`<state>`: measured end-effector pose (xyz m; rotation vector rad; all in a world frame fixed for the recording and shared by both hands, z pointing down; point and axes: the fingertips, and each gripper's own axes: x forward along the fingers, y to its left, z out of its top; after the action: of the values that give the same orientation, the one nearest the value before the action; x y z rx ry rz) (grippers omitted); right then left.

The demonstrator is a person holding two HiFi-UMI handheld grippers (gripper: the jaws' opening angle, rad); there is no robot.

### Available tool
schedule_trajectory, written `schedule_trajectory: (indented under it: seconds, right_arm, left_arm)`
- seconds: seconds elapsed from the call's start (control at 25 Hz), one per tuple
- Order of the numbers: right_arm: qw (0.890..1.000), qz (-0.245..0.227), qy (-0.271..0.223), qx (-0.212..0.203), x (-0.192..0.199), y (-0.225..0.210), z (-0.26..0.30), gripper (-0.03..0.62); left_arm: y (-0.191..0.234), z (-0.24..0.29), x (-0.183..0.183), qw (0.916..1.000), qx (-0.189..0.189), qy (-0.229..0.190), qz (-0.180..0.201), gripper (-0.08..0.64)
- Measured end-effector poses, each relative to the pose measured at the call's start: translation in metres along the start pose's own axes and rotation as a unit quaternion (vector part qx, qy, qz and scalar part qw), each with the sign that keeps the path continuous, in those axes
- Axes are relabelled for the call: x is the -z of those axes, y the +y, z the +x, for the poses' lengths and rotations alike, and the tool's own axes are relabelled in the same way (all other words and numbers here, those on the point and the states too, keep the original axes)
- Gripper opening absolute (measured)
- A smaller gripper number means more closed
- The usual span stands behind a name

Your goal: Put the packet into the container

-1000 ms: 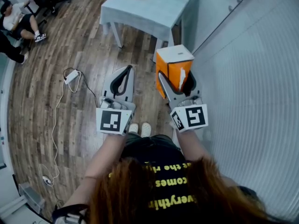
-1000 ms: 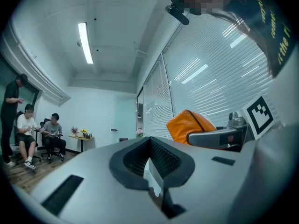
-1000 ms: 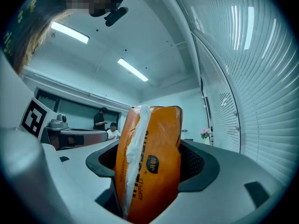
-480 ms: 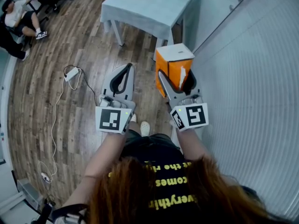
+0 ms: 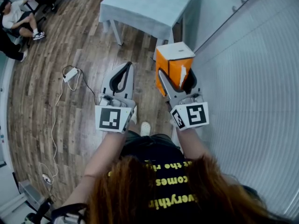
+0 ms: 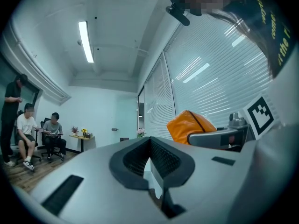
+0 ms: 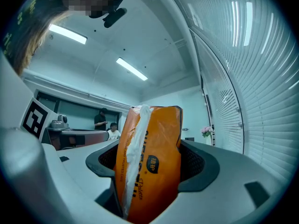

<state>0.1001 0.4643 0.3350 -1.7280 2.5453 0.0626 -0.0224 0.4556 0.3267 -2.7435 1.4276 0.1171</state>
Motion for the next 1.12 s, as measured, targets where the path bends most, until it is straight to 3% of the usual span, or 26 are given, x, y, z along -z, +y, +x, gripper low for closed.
schedule_trajectory:
  seconds: [0.32, 0.6, 1.12]
  right_arm:
    - [1.0, 0.002, -0.013, 0.005, 0.009, 0.001, 0.023, 0.357]
    - [1.0, -0.002, -0.009, 0.011, -0.002, 0.004, 0.089, 0.357]
    - [1.0, -0.001, -0.009, 0.029, 0.004, 0.001, 0.151, 0.357]
  left_arm:
    - [0.022, 0.015, 0.008, 0.9999, 0.007, -0.01, 0.006, 0.002]
    - [0.079, 0.05, -0.003, 0.9998, 0.011, -0.014, -0.001, 0.002]
    - [0.134, 0.087, 0.002, 0.9996, 0.022, -0.016, -0.007, 0.002]
